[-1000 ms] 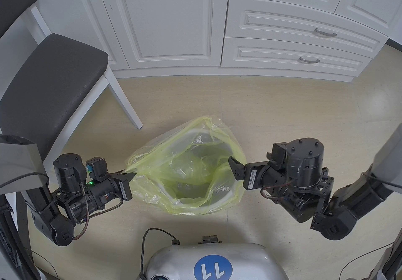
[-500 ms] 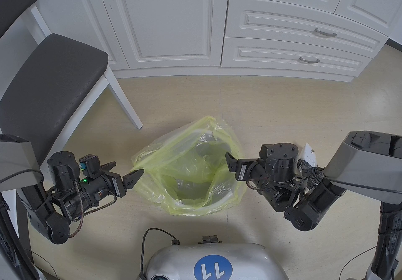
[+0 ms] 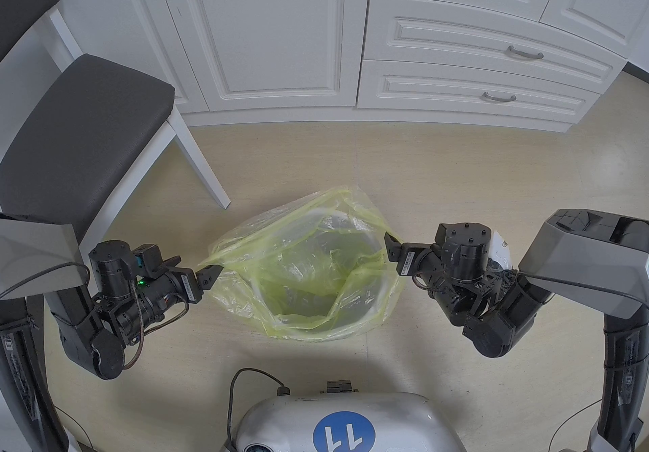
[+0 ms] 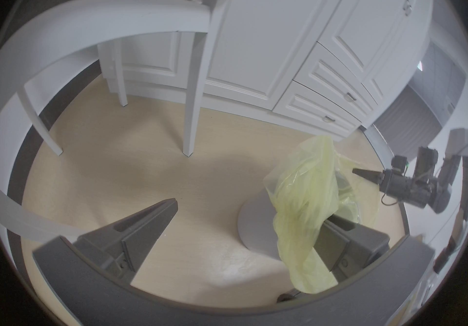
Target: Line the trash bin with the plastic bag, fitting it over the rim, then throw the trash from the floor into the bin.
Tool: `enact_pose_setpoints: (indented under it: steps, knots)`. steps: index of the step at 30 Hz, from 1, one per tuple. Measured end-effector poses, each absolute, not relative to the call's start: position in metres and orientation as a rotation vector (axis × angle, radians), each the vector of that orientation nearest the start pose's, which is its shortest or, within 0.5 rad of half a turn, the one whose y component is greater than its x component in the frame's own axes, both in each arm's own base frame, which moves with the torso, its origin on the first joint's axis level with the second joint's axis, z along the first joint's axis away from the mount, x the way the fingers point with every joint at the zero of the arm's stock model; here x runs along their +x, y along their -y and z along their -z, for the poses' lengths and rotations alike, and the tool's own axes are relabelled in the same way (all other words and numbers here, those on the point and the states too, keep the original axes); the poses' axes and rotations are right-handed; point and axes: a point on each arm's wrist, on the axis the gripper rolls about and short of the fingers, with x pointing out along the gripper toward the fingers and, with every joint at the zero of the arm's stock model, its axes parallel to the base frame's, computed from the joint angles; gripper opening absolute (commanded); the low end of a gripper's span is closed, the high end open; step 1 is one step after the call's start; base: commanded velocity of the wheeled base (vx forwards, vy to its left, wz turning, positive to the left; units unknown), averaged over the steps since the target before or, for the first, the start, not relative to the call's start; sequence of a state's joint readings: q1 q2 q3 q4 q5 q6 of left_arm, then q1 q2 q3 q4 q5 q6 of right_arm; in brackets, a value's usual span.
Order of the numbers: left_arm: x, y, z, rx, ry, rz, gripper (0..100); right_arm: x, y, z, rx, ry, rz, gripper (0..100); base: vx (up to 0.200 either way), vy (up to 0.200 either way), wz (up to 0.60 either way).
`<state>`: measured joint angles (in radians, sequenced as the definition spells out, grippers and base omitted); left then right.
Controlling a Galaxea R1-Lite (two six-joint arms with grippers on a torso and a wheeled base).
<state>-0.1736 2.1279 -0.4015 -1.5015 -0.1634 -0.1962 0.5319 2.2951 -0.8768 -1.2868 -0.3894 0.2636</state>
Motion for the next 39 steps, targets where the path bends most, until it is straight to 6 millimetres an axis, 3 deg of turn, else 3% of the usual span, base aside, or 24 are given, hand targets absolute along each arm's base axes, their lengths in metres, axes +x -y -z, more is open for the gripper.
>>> enact_pose_setpoints:
  steps: [9,15,30,39]
  knots:
    - [0.314,0.056,-0.050,-0.343,-0.233,0.291,100,0.361,-0.193,-0.053,0.254,-0.042,-0.121,100,0.000,0.000,0.00]
    - [0.319,0.069,-0.053,-0.396,-0.207,0.300,100,0.372,-0.194,-0.043,0.264,-0.027,-0.111,100,0.000,0.000,0.00]
    - [0.369,0.091,-0.028,-0.438,-0.168,0.083,100,0.399,-0.192,-0.027,0.330,0.059,-0.089,100,0.000,0.000,0.00]
    - [0.381,0.093,-0.011,-0.482,-0.195,0.054,100,0.409,-0.195,-0.005,0.360,0.039,-0.080,100,0.000,0.000,0.00]
